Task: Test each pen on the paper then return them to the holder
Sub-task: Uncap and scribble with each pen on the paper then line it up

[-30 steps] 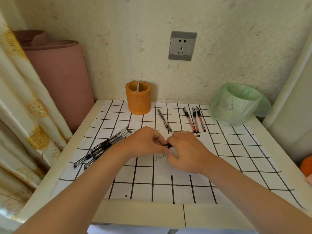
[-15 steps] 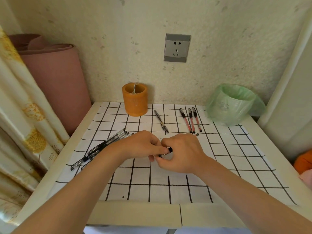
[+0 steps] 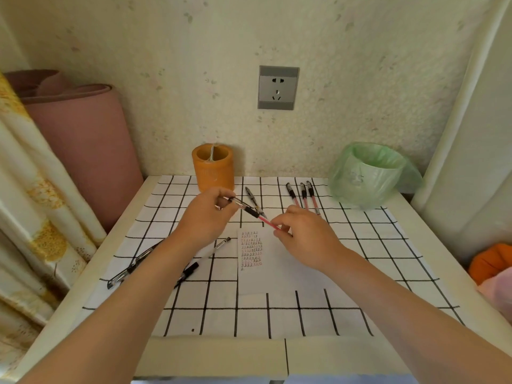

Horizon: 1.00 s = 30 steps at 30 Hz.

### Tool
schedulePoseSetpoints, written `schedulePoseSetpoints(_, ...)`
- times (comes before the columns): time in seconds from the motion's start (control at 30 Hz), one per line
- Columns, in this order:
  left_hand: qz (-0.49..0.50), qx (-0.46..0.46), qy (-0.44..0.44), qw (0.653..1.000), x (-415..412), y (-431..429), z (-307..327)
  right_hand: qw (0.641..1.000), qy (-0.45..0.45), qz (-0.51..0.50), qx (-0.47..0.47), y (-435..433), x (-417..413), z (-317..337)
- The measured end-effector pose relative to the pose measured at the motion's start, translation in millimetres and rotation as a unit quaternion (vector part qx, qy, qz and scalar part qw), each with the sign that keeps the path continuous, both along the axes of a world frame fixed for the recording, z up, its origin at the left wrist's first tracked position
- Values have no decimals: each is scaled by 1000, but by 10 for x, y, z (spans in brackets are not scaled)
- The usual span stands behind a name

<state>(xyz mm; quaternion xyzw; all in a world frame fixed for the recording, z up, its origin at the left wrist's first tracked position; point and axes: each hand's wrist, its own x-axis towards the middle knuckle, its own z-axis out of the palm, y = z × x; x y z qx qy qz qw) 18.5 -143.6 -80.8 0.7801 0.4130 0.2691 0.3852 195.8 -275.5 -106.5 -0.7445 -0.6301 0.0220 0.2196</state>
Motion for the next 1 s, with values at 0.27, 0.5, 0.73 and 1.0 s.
schedulePoseSetpoints(0.27,-174,131,212,953,8,-89,-211,980,52,-193,-4,315,347,-28)
schedulePoseSetpoints(0.5,-239,113,281,923,-6,-158,-293,974,41,-218,-44,547,379,-105)
schedulePoseSetpoints(0.73,-274,131,301,904,-46,-178,-364,978,-44,-198,-56,630,403,-269)
schedulePoseSetpoints(1.0,-268,139,297,906,-97,-163,-331,972,-70,-209,-80,647,396,-215)
